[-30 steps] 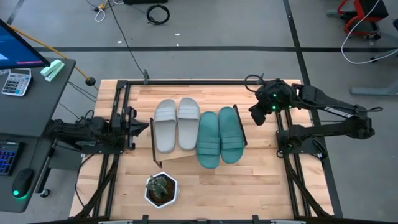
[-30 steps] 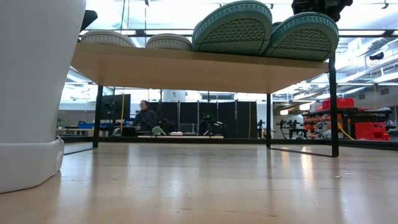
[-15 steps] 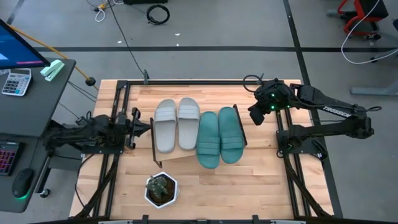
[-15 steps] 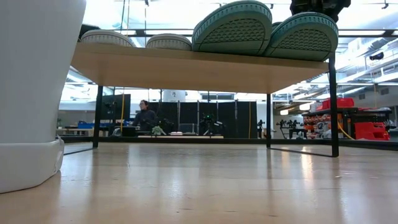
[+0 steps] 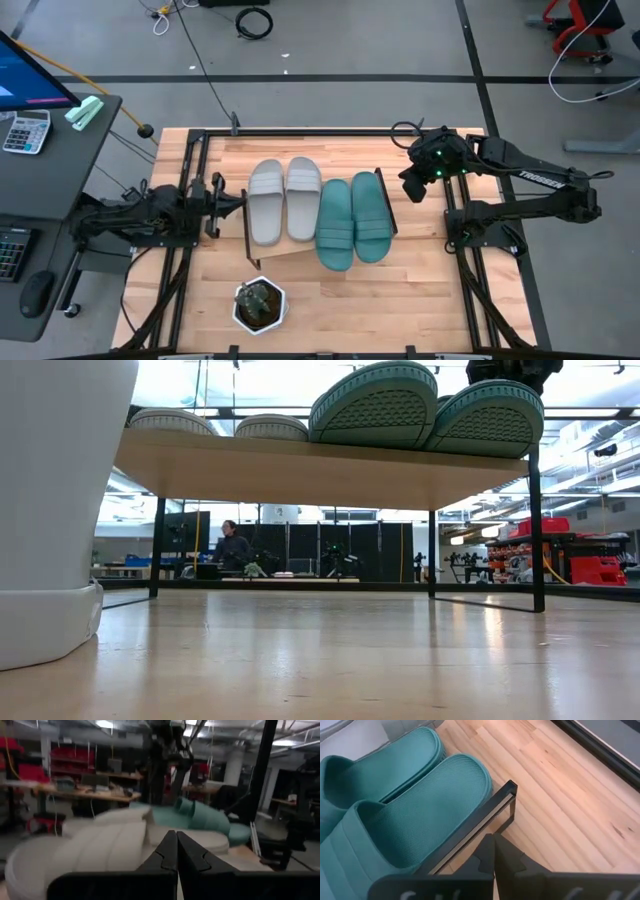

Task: Pick and place slides into the shelf
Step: Return to Home Position

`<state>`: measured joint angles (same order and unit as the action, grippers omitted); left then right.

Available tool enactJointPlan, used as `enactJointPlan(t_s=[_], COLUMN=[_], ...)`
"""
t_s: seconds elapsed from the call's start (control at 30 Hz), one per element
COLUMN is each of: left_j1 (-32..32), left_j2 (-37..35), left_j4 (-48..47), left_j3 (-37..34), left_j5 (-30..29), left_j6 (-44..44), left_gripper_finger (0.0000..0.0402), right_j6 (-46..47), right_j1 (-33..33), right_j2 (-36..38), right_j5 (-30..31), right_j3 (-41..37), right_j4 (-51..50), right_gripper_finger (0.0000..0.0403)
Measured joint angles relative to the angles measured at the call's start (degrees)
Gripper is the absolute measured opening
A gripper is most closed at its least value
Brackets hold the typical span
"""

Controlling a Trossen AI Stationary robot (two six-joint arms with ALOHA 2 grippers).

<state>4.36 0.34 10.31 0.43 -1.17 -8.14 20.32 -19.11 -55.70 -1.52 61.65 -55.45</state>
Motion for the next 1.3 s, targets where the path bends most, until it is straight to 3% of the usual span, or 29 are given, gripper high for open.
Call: enactJointPlan(t_s=[0.37,0.6,0.87,1.13,1.3], left_j1=[-0.02,-0.02,-0.02,-0.02,-0.02], left_j2=[0.02,-0.04,-0.02,-0.02,-0.02], left_j4=[-5.24,-6.49,-6.45,-6.56,-6.6], left_j3=[-0.02,-0.02,-0.02,-0.04,-0.04], left_j5=[-0.08,-0.52,-0.57,-0.7,-0.69], left_j6=[-2.82,-9.88,-12.21,-12.2,-12.19], left_gripper_finger=[0.0002,0.0028,0.0035,0.0021,0.0018], right_j6=[-2.48,-4.9,0.59,6.31,7.18], right_j1=[0.0,0.0,0.2,0.17,0.17], right_j2=[0.31,4.03,19.13,38.47,44.13], right_j5=[-0.04,-0.07,-0.05,1.04,0.97], right_j3=[0.0,-1.58,-11.58,-28.32,-36.76], right_j4=[0.01,-0.05,7.02,22.04,35.55], right_gripper_finger=[0.0,0.0,0.0,0.0,0.0])
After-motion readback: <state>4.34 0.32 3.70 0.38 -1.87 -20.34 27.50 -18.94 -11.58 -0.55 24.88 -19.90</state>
